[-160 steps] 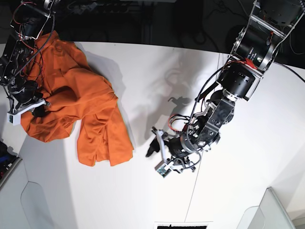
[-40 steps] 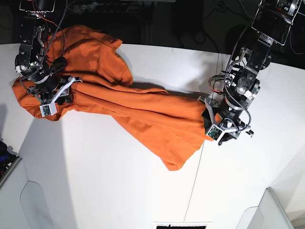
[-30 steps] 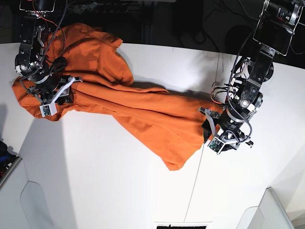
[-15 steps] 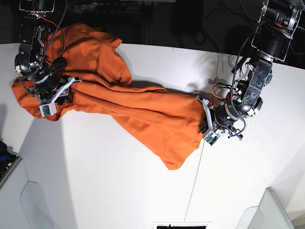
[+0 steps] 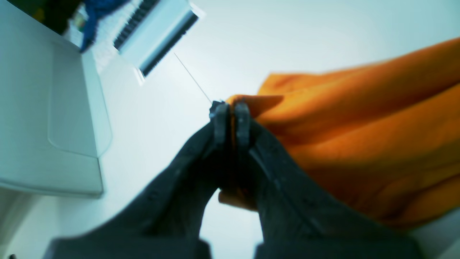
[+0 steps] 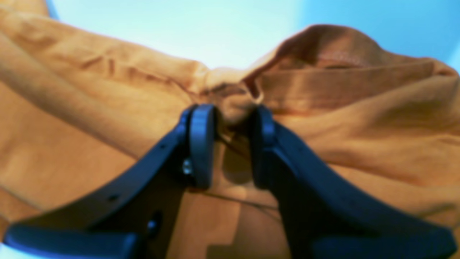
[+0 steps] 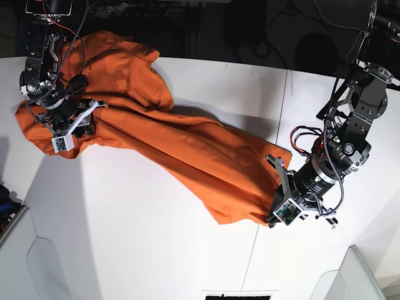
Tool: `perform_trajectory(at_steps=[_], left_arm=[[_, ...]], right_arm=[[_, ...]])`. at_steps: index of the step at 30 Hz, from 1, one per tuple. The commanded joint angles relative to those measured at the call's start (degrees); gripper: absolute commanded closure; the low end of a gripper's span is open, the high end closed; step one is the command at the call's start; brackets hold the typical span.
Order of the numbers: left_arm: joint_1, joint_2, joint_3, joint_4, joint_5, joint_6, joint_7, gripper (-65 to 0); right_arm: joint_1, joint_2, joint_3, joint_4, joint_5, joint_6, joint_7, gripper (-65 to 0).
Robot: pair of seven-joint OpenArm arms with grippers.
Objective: Layout the t-shirt on the table in an organized manner, then fold the t-shirt properly
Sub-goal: 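Hold the shirt with the right gripper and stretch it with the left gripper, then release and regrasp the shirt end with the left gripper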
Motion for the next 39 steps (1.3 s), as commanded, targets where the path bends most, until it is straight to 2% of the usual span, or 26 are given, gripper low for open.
perform_trajectory(at_steps=[1, 9, 15, 18, 22, 23, 24, 26, 28, 29, 32, 35, 37, 39], left_arm=[[-1.4, -0.8, -0.8, 2.3, 0.5, 1.1, -0.3, 0.0], [1.4, -0.8, -3.0, 7.5, -0.3, 1.1, 3.7, 0.0], [6.7, -0.8, -3.3, 7.5, -1.1, -2.5, 3.8, 0.0], [10.2, -0.8, -3.3, 7.5, -1.0, -2.9, 4.5, 0.0], [13.6, -0.8, -3.3, 7.5, -0.4, -2.7, 4.5, 0.0], [13.6, -0.8, -3.3, 7.5, 0.2, -1.8, 4.6, 0.0], [13.5, -0.8, -3.4, 7.5, 0.7, -0.2, 4.7, -2.4], [13.2, -0.8, -4.3, 7.5, 2.3, 2.5, 4.3, -15.3], [12.5, -0.8, -5.8, 7.5, 2.4, 3.0, 4.1, -26.1], [12.0, -0.8, -6.8, 7.5, 2.4, 3.0, 4.1, -28.8], [10.3, -0.8, -9.5, 7.4, 0.0, 2.9, 4.1, -29.2], [8.3, -0.7, -10.3, 5.2, -2.1, 2.9, 2.5, -29.2], [6.6, 0.6, -10.3, 0.6, -2.1, 1.6, 1.0, -29.2], [4.1, 3.1, -10.3, -6.5, -2.1, -1.0, 0.6, -29.2]], right_arm=[[0.3, 0.5, 0.3, 0.5, -0.4, -0.6, -0.3, -16.7], [0.3, 0.5, 0.3, 0.5, -0.8, -0.6, -0.3, -16.7], [0.3, 0.5, 0.3, 0.5, -1.4, -0.6, 0.3, -16.7], [0.3, 0.5, 0.3, 0.5, -1.4, -0.6, 0.4, -16.7], [0.3, 0.5, 0.3, 0.5, -1.4, -0.6, 0.7, -16.7], [0.3, 0.5, 0.3, 0.5, -1.4, -0.7, 1.0, -16.7], [0.3, 0.5, 0.3, 0.5, -1.4, -1.2, 1.2, -16.7], [0.3, 0.5, 0.3, 0.5, -1.4, -1.9, 1.4, -16.7], [0.3, 0.5, 0.3, 0.5, -1.2, -1.9, 1.4, -17.9], [0.3, 0.5, 0.3, 0.5, -0.8, -1.9, 1.5, -19.5], [0.3, 0.5, 0.3, 0.5, 0.2, -1.9, 1.8, -25.3], [0.3, 0.5, 0.3, 0.5, 0.8, -1.9, 1.8, -25.5], [0.3, 0.5, 0.3, 0.5, 0.8, -1.9, 1.8, -25.5], [0.3, 0.5, 0.3, 0.5, 0.8, -1.9, 1.8, -25.5]])
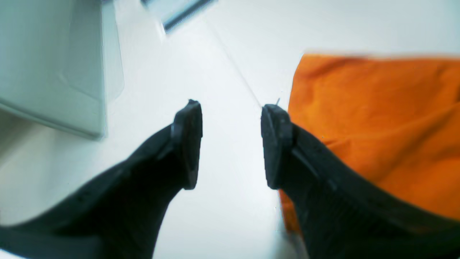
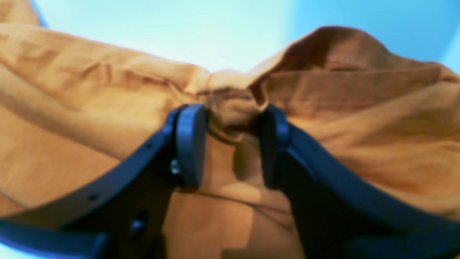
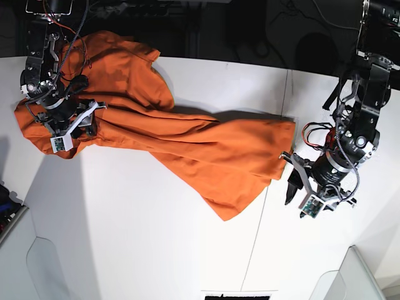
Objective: Layout the t-shirt on the table in an organized manner, then fold the t-shirt properly
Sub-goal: 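Release and regrasp the shirt end with the left gripper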
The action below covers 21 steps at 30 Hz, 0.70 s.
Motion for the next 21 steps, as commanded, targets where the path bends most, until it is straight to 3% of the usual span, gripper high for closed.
perform_trajectory(at_steps=[1, 6, 11, 18, 21], left_arm=[[-2.8, 1.0, -0.4, -3.2, -0.6, -0.9, -0.9, -29.2], [-9.6, 6.6, -0.4, -21.2, -6.9, -8.9, 1.7, -29.2], [-10.8, 7.3, -0.4, -24.2, -11.6, -16.0, 2.9, -29.2], [-10.8, 7.3, 0.5, -24.2, -11.0, -16.7, 2.1, -29.2], [-11.0, 7.3, 0.5, -24.2, -9.2, -13.6, 0.2, -29.2]], right_arm=[[0.5, 0.5, 0.3, 0.7, 0.2, -0.5, 0.2, -25.5], [0.5, 0.5, 0.3, 0.7, 0.2, -0.4, 0.2, -25.5], [0.5, 0.5, 0.3, 0.7, 0.2, -0.5, 0.2, -25.5], [0.5, 0.5, 0.3, 0.7, 0.2, -0.4, 0.2, -25.5], [0.5, 0.5, 0.3, 0.7, 0.2, -0.5, 0.2, -25.5]])
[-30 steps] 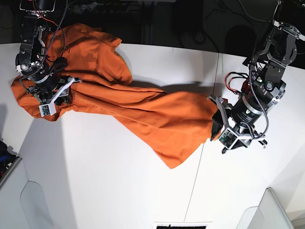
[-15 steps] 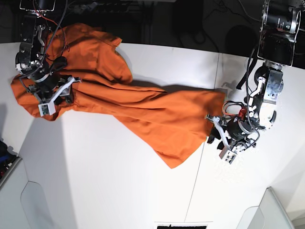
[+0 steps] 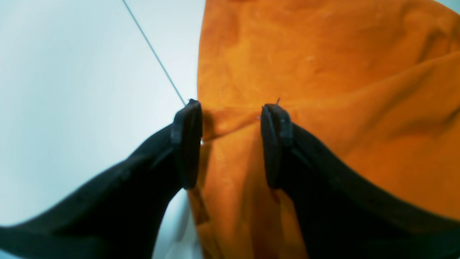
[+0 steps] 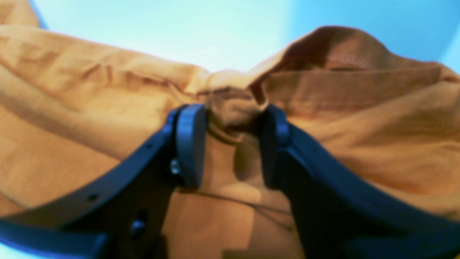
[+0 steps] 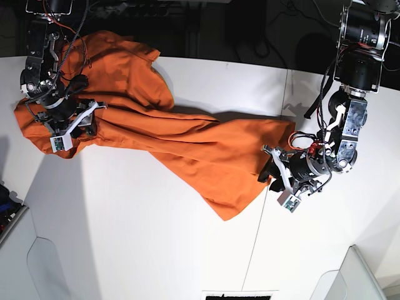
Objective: Layout the t-shirt on the table in an organized manner, then fold the t-shirt properly
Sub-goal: 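Release and regrasp the shirt end with the left gripper, then lift the held shirt end with the left gripper and pull it outward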
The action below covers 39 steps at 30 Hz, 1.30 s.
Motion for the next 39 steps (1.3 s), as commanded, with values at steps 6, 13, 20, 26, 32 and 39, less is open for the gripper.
perform_trajectory(at_steps=[6, 13, 20, 26, 32, 39], left_arm=[[-2.4, 0.0, -0.4, 0.8, 1.0, 1.2, -0.8, -29.2], [-1.7, 0.6, -0.4, 0.6, 2.0, 1.2, -0.3, -29.1], [-0.7, 0.6, 2.8, 0.0, 5.6, 1.3, -1.5, -29.0], [-0.7, 0.6, 7.4, -0.9, 8.7, 7.9, -3.7, -29.0], [-0.7, 1.6, 7.6, -0.9, 9.4, 9.0, -3.8, -14.4], [-1.7, 2.3, 7.5, -0.8, 9.1, 9.3, -3.9, 0.0]], right_arm=[[0.5, 0.5, 0.3, 0.7, 0.0, -0.4, 0.0, -25.5], [0.5, 0.5, 0.3, 0.7, 0.0, -0.4, -0.2, -25.5], [0.5, 0.5, 0.3, 0.7, 0.1, -0.4, -0.2, -25.5], [0.5, 0.5, 0.3, 0.7, 0.0, -0.4, -0.2, -25.5], [0.5, 0.5, 0.3, 0.7, 0.1, -0.4, -0.2, -25.5], [0.5, 0.5, 0.3, 0.7, 0.1, -0.4, -0.2, -25.5]])
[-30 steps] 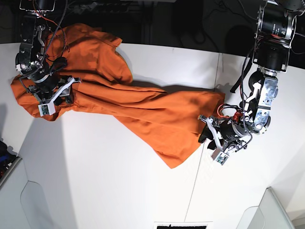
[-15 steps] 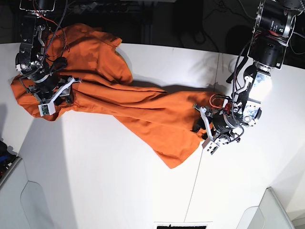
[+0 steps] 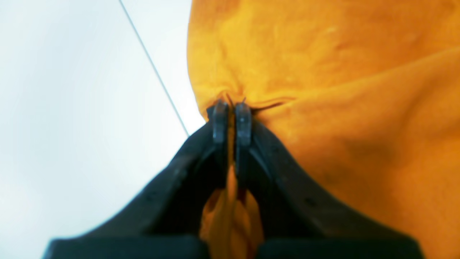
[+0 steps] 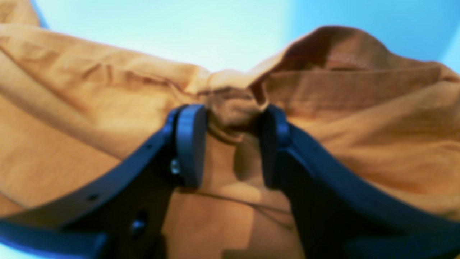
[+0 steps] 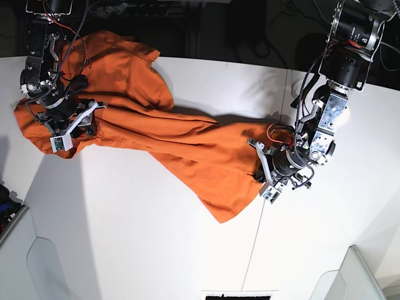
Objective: Layout the t-shirt on the table in an organized manner, then fold the t-shirt properly
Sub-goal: 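Lift the held shirt end with the left gripper and pull it outward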
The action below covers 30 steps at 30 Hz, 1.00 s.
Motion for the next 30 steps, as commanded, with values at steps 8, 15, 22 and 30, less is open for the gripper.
perform_trajectory(at_steps=[8, 15, 22, 30], left_arm=[[-4.5, -0.4, -5.1, 6.3, -2.1, 1.5, 3.4, 0.0], [-4.5, -1.9, -5.2, 13.8, -5.2, -1.7, 7.0, 0.0], [-4.5, -6.3, -5.2, 22.2, -8.1, -2.6, 9.4, 0.0], [-4.1, -8.3, -5.2, 23.1, -9.9, -3.7, 12.5, -12.8]], right_arm=[[0.5, 0.5, 0.3, 0.7, 0.0, -0.4, -0.1, -25.5], [0.5, 0.5, 0.3, 0.7, 0.6, -0.4, -0.1, -25.5], [0.5, 0.5, 0.3, 0.7, 0.7, -0.4, -0.1, -25.5], [0.5, 0.5, 0.3, 0.7, 0.7, -0.4, 0.3, -25.5]])
